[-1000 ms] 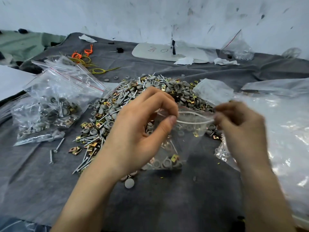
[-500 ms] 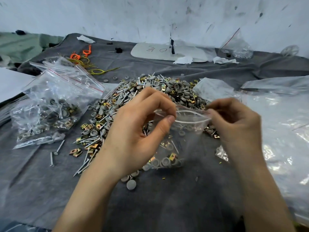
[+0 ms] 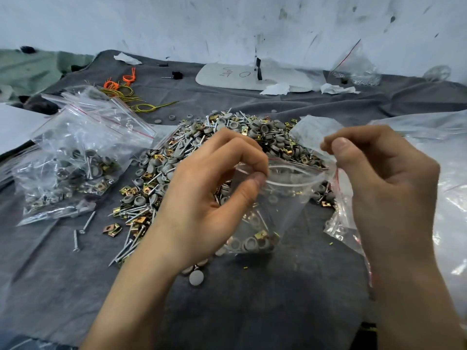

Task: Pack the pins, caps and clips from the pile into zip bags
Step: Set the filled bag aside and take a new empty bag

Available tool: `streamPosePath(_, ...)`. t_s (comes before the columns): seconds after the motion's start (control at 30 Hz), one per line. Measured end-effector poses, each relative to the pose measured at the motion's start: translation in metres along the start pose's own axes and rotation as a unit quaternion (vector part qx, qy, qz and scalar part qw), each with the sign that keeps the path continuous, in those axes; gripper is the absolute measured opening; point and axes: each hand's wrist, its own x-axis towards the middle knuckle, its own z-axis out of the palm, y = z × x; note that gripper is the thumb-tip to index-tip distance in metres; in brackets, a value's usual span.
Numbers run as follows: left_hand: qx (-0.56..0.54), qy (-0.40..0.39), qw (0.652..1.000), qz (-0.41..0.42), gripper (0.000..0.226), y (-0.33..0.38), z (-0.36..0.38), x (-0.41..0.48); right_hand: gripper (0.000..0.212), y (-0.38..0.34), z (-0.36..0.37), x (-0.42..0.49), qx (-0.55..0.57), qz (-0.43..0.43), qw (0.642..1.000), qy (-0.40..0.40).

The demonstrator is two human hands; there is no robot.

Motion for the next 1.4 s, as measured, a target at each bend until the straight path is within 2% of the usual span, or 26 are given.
streamPosePath(0.07,-0.004,0.02,1.0,-0.003,0.009,0.0,-0.003,0.001,0.014,0.019,0.004,0.0,-0.008,0.097,0.995,0.008)
streamPosePath(0.1,-0.01,0.035,0.999,-0.006,0.011,0.0,-0.005,0.001,0.018,0.028,0.008,-0.001,-0.033,0.151,0.987,-0.031)
streamPosePath(0.17,-0.004,0.074,0.997,0.0,0.013,-0.001,-0.012,0.001,0.024,0.04,0.021,-0.006,-0.093,0.213,0.958,-0.166)
streamPosePath(0.23,0.02,0.116,0.993,0.023,0.013,-0.003,-0.02,0.0,0.027,0.041,0.037,-0.017,-0.144,0.202,0.927,-0.283)
streamPosePath(0.33,0.02,0.161,0.986,0.032,0.011,-0.009,-0.034,-0.002,0.012,0.039,0.06,-0.034,-0.194,0.146,0.908,-0.341)
streamPosePath(0.47,0.018,0.191,0.981,0.017,0.016,-0.017,-0.044,-0.004,0.021,0.037,0.077,-0.047,-0.282,0.127,0.879,-0.362)
streamPosePath(0.7,0.036,0.183,0.982,0.019,0.015,-0.02,-0.043,-0.005,0.003,0.033,0.073,-0.042,-0.257,0.165,0.889,-0.341)
streamPosePath(0.9,0.045,0.194,0.98,0.018,0.013,-0.022,-0.042,-0.005,0.012,0.031,0.062,-0.036,-0.268,0.133,0.907,-0.296)
streamPosePath(0.97,0.038,0.197,0.98,0.011,0.014,-0.022,-0.043,-0.006,0.01,0.023,0.062,-0.038,-0.259,0.103,0.897,-0.342)
streamPosePath(1.07,0.037,0.195,0.98,0.008,0.013,-0.022,-0.045,-0.006,0.019,0.015,0.069,-0.046,-0.301,0.083,0.842,-0.44)
streamPosePath(1.13,0.037,0.194,0.98,0.008,0.012,-0.022,-0.045,-0.006,0.017,0.013,0.072,-0.048,-0.317,0.094,0.823,-0.462)
streamPosePath(1.2,0.038,0.193,0.981,0.007,0.012,-0.022,-0.045,-0.006,0.009,0.013,0.072,-0.047,-0.313,0.105,0.829,-0.453)
streamPosePath(1.3,0.042,0.192,0.98,0.0,0.014,-0.022,-0.045,-0.006,0.017,0.015,0.07,-0.045,-0.314,0.116,0.831,-0.443)
streamPosePath(1.4,0.043,0.187,0.981,-0.002,0.013,-0.019,-0.043,-0.006,0.015,0.018,0.066,-0.041,-0.294,0.128,0.845,-0.428)
